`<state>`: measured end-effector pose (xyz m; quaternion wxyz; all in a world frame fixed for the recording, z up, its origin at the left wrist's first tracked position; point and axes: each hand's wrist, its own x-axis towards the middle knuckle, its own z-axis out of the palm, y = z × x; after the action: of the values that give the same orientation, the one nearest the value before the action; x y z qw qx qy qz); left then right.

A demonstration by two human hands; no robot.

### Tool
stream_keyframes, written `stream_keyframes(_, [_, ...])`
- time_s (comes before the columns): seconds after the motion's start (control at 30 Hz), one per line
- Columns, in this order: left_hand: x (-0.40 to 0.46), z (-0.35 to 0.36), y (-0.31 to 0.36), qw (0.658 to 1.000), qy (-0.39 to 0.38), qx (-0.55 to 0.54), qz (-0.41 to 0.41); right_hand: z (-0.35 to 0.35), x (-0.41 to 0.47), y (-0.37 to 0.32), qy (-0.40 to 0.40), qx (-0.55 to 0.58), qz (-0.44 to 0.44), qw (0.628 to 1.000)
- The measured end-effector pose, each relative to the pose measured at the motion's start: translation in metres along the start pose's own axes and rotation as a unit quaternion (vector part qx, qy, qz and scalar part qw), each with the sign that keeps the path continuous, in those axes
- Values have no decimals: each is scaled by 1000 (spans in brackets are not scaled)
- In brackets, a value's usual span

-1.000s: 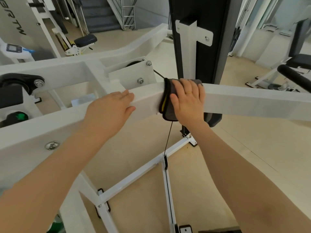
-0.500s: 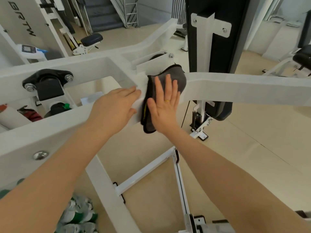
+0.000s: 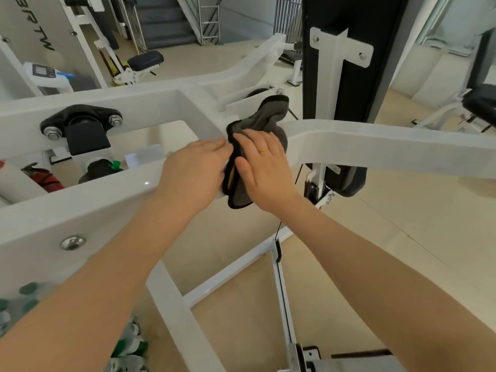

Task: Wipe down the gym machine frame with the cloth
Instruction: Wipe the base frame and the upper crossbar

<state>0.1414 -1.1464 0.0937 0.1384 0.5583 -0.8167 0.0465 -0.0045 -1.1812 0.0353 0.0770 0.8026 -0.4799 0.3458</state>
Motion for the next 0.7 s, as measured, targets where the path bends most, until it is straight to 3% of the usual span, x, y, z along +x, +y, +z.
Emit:
stream_keyframes(0.1, [-1, 2, 0, 1000, -8, -1, -17, -12, 8, 32, -47, -22, -25, 998])
stream_keyframes(0.27, [2, 5, 15, 998, 0, 31, -52, -31, 18, 100, -46, -102, 130, 985])
stream_keyframes(0.4, [12, 14, 28, 998, -3, 41, -52, -31, 22, 102, -47, -121, 169, 977])
stream_keyframes(0.57, [43, 35, 47, 992, 64, 111, 1, -20, 29, 75, -54, -35, 35, 997])
stream_keyframes(0.7, [54, 39, 60, 992, 72, 102, -2, -34, 43, 115, -96, -112, 22, 989])
